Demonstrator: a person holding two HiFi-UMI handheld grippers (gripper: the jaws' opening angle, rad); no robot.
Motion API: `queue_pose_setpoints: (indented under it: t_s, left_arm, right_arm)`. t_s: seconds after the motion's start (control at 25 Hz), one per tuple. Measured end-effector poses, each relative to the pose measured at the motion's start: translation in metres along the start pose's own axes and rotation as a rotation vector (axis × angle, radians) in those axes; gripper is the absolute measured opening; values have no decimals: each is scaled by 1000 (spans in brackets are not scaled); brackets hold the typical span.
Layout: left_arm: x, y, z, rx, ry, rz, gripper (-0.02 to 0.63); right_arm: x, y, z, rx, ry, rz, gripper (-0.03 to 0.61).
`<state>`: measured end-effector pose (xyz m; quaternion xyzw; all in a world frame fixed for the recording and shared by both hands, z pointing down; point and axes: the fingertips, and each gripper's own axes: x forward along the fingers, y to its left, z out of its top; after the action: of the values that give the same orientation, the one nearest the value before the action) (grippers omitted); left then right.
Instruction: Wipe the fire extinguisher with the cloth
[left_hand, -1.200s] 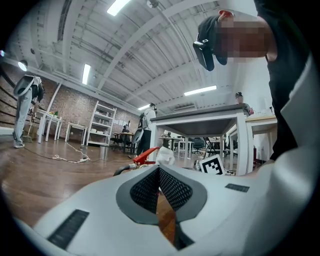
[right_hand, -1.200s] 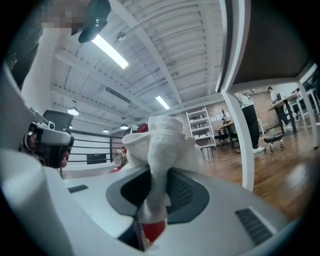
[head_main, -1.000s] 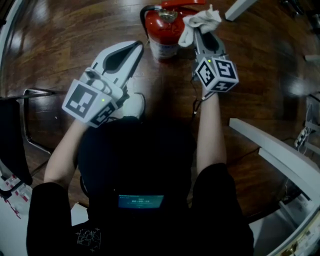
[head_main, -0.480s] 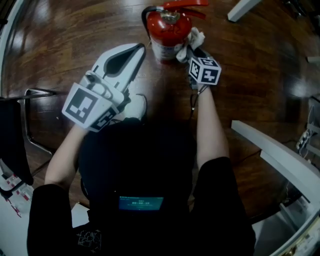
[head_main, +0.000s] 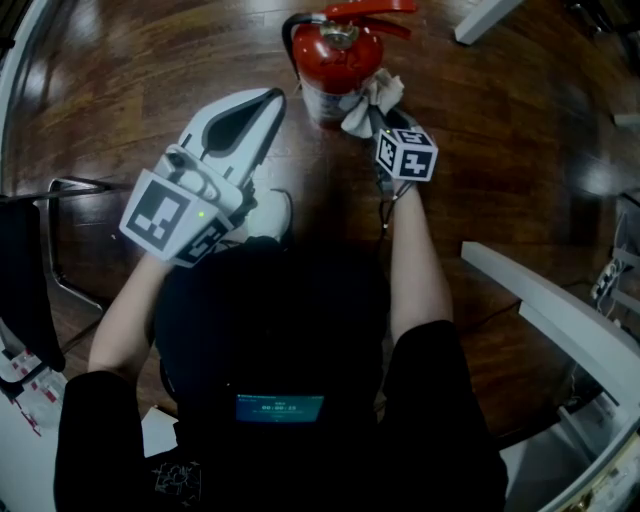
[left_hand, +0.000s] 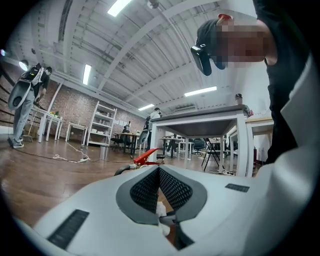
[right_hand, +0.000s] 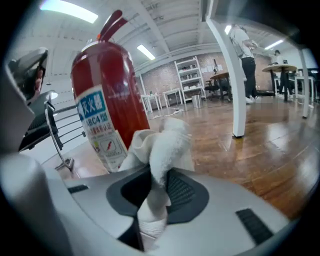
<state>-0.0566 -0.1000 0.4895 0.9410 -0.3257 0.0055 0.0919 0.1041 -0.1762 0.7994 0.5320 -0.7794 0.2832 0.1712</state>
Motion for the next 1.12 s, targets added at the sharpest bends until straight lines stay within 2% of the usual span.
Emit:
queue_pose_setpoints:
  t_s: [0.12,0.28,0.48,0.6,0.72,0.8,0.96,1.12]
  left_arm:
    - [1,1,0,-6,-3,3,2]
    - [4,1,0,-6,-2,0,2]
    - [7,1,-2,-10,3,-3,2]
    - [8,0,-1,-7,3,-3,2]
    - [8,-2,-2,-4,7,-5,2]
    - [8,-1,-3,-2,9,-3,2]
    - [6,-1,-3,-2,11,2,2]
    - [5,2,-3,1,14,5,2]
  right_arm:
    - [-25,-4,30,55,-136,8,95]
    - [-80,7,86,69,-346,50,95]
    - [-166,43,166,-1,-600,140,95]
    - [-199,73,205,-88,-676,187,95]
    - [-201,108,222,-200,-667,227,95]
    - [-186,126,219,-266,-621,241,95]
    - [-147,139,184,-345,-489,235,95]
    - [-116,128,130,-344,-373,210,96]
